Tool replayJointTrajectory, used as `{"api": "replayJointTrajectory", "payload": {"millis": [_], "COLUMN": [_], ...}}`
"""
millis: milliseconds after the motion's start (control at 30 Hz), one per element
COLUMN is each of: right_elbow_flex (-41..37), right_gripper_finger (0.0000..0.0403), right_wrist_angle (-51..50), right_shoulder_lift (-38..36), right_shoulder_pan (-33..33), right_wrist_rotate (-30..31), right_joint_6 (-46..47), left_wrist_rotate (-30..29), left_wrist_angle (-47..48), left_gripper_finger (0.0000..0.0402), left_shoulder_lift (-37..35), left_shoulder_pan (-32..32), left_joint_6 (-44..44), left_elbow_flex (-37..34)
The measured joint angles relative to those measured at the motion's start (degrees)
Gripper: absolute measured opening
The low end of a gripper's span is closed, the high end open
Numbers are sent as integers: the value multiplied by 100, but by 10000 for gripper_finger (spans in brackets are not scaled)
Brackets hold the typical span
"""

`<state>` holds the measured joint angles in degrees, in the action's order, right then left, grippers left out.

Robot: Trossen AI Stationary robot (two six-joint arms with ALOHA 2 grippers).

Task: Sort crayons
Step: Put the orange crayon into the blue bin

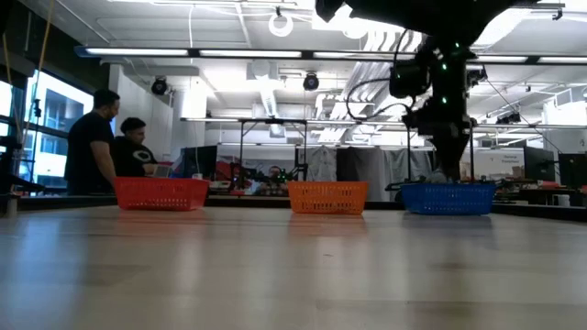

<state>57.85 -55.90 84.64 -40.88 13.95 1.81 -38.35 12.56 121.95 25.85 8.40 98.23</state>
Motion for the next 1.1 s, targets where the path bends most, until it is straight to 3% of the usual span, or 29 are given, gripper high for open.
{"api": "replayJointTrajectory", "payload": {"millis": [167, 267, 367, 467, 733, 1000, 1100], "right_elbow_flex": [613, 892, 966, 966, 964, 962, 962], "right_gripper_finger": [136, 136, 136, 136, 136, 136, 136], "right_wrist_angle": [-586, -728, -618, -595, -708, -73, 328], "right_shoulder_lift": [0, -6, -100, -180, -195, -195, -189], "right_shoulder_pan": [489, 907, 1501, 2295, 4692, 6907, 7612], "right_wrist_rotate": [-734, -1696, -2734, -3095, -2498, -974, -442], "right_joint_6": [260, 482, 677, 858, 2095, 3793, 4343], "left_wrist_rotate": [0, 0, 1, 30, 59, 102, 496], "left_wrist_angle": [17, 54, 316, 726, 1597, 1404, 1311], "left_gripper_finger": [108, 108, 108, 108, 108, 108, 108], "left_shoulder_lift": [0, 0, 0, 0, 0, 0, 0], "left_shoulder_pan": [1, 9, 31, 71, 265, 408, 435], "left_joint_6": [-1, -1, 61, 225, 745, 1209, 1741], "left_elbow_flex": [-1, 1, 1, 1, 1, 1, 1]}}
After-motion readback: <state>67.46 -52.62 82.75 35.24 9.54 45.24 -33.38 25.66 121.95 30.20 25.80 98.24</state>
